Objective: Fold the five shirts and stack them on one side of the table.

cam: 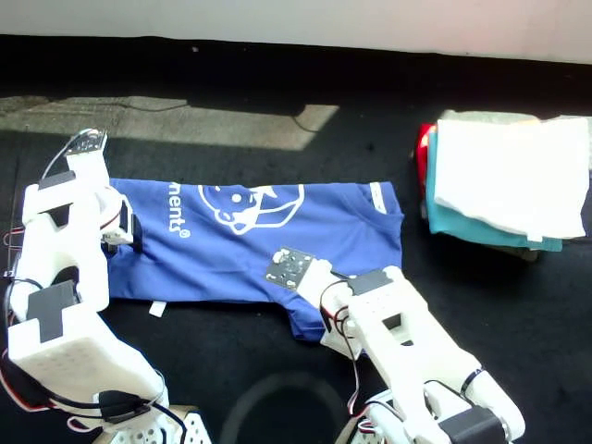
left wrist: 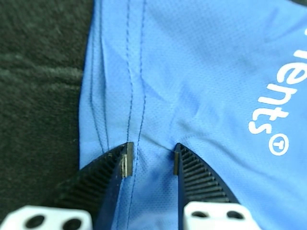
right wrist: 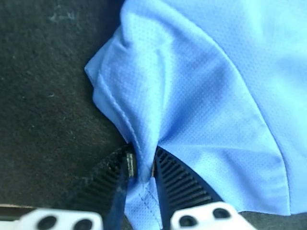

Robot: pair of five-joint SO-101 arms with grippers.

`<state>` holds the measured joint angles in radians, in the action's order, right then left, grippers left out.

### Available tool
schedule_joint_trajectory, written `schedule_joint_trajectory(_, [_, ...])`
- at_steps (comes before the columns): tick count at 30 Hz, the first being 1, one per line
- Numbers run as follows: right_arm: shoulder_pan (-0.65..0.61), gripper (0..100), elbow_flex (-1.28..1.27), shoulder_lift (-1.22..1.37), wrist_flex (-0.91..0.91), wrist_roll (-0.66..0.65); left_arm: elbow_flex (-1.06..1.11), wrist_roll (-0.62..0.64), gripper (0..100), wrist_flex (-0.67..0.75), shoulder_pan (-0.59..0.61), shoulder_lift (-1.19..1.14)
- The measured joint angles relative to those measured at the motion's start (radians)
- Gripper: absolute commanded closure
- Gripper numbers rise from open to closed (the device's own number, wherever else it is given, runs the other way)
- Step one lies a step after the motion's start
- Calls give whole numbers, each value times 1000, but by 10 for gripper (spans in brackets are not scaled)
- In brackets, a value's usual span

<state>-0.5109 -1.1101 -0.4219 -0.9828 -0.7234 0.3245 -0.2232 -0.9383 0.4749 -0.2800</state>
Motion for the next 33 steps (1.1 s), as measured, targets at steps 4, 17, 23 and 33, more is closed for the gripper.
schedule_joint_trajectory(4, [14, 985, 0, 0, -2, 0, 0, 0, 849, 0, 0, 0])
schedule_joint_trajectory(17, [21, 819, 94, 8, -121, 84, 0, 0, 849, 0, 0, 0])
schedule_joint_trajectory(23, [-41, 819, 138, 8, -218, 87, 0, 0, 849, 0, 0, 0])
schedule_joint_trajectory(33, [-127, 815, 126, 12, -150, 87, 0, 0, 849, 0, 0, 0])
